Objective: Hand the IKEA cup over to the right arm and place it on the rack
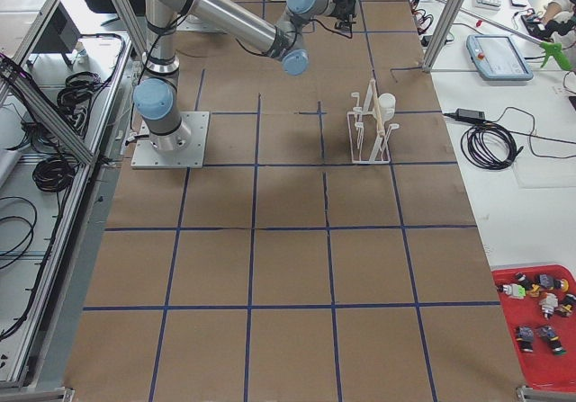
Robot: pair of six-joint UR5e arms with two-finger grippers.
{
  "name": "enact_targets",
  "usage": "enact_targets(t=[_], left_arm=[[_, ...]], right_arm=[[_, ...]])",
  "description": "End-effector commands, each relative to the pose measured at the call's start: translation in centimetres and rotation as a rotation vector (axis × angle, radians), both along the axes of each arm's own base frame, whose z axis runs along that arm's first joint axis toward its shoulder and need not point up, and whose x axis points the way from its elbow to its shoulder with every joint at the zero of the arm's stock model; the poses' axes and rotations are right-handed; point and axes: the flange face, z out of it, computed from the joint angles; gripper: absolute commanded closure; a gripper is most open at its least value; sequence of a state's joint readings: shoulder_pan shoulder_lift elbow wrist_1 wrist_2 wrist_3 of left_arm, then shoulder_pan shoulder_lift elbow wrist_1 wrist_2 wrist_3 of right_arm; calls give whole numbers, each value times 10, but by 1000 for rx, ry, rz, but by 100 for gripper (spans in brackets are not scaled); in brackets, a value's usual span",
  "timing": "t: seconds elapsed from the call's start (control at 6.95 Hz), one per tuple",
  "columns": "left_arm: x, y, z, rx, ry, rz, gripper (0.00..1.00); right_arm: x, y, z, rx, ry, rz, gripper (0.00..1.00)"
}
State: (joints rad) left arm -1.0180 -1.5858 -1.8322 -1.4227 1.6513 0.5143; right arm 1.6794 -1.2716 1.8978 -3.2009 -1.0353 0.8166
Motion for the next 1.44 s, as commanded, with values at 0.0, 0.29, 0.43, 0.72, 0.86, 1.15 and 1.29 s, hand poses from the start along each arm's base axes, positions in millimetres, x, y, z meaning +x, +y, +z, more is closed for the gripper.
enact_targets(t=[0.0, 0.29, 0.43, 0.72, 0.86, 1.15, 1.29], left_arm=[[8, -52, 48, -47, 30, -28, 100], [11, -110, 40, -231, 145, -74, 100], [7, -133, 28, -365, 197, -105, 100], [-5, -162, 19, -587, 310, -175, 100], [-14, -165, 17, -650, 339, -209, 100], [-70, -157, -17, -869, 370, -351, 100], [-87, -144, -31, -1013, 437, -417, 100]], right_arm=[[0, 2, 3, 29, -35, -22, 0], [1, 1, 7, 18, -39, -16, 0], [0, 3, 4, 19, -40, -17, 0], [1, 2, 0, 25, -39, -17, 0], [1, 0, -4, 36, -37, -19, 0], [0, -1, -5, 36, -33, -22, 0], [0, -1, -5, 36, -32, -24, 0]])
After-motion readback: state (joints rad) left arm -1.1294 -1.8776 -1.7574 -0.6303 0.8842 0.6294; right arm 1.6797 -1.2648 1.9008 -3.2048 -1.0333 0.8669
